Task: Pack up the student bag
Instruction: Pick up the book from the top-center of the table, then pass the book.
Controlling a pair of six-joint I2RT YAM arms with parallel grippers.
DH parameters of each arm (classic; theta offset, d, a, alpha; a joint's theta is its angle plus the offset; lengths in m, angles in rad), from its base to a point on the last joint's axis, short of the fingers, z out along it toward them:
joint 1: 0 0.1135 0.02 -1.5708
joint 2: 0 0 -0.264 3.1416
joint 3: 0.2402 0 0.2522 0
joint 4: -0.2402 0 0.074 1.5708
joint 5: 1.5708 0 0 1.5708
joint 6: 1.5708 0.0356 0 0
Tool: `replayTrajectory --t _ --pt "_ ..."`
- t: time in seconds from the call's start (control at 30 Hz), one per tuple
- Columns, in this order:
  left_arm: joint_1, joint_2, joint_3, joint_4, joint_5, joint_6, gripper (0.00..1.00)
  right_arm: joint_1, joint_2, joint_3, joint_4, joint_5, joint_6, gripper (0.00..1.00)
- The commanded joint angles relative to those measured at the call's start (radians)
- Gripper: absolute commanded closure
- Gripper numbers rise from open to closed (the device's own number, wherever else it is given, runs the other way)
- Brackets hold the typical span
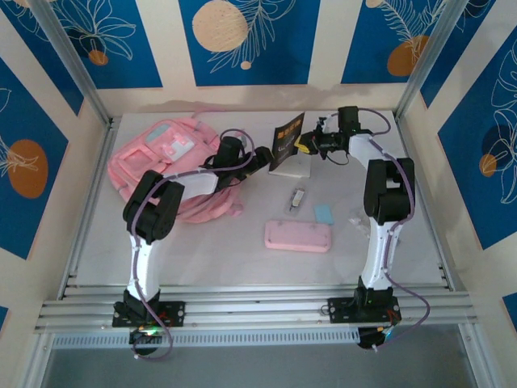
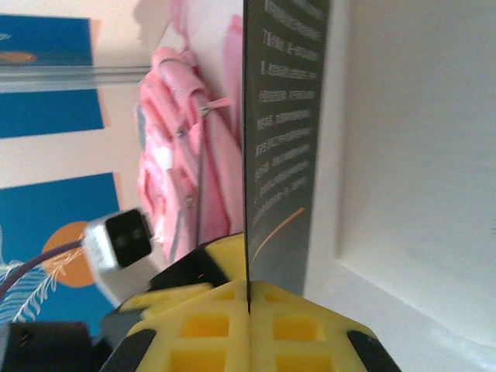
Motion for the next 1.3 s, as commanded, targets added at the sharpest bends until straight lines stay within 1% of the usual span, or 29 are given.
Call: replayTrajectory --t 0.0,0.1,0.3,0.4,0.5,0.57,0.63,0.67,0.7,0.77,0.9,1.07,1.27 --pt "0.005 -0.001 -0.028 0.139 -0.049 -0.112 0.09 0.011 -0.093 0.029 0.026 -0.103 0.038 1.00" --pt "0.004 0.017 -0.047 0.187 -0.049 -0.155 0.09 0.013 -0.113 0.041 0.035 -0.129 0.058 1.00" --pt "-0.008 0.045 -0.118 0.362 -0.069 -0.266 0.09 0.022 -0.137 0.045 0.061 -0.188 0.101 1.00" --pt "-0.017 0.054 -0.137 0.414 -0.078 -0.298 0.09 0.024 -0.163 -0.023 0.138 -0.225 0.146 1.00" --pt "-0.029 0.078 -0.150 0.480 -0.075 -0.352 0.09 0.018 -0.189 -0.139 0.199 -0.217 0.161 1.00" --pt "-0.040 0.102 -0.149 0.517 -0.069 -0.381 0.09 0.008 -0.188 -0.233 0.308 -0.242 0.224 1.00" --pt "-0.058 0.130 -0.139 0.546 -0.059 -0.407 0.09 0.003 -0.181 -0.338 0.525 -0.292 0.348 1.00" --pt "-0.069 0.143 -0.133 0.559 -0.053 -0.419 0.09 0.002 -0.180 -0.371 0.602 -0.302 0.393 1.00" --pt "-0.076 0.152 -0.132 0.573 -0.049 -0.429 0.09 0.002 -0.181 -0.387 0.639 -0.307 0.413 1.00" --pt "-0.088 0.158 -0.135 0.580 -0.046 -0.434 0.10 0.005 -0.191 -0.390 0.651 -0.313 0.417 1.00" --pt "-0.099 0.166 -0.155 0.601 -0.033 -0.450 0.09 0.013 -0.207 -0.354 0.601 -0.335 0.380 1.00" --pt "-0.101 0.174 -0.174 0.625 -0.016 -0.471 0.10 0.029 -0.249 -0.384 0.699 -0.359 0.452 1.00" --pt "-0.101 0.163 -0.184 0.668 -0.012 -0.497 0.10 0.079 -0.282 -0.420 0.622 -0.362 0.407 1.00"
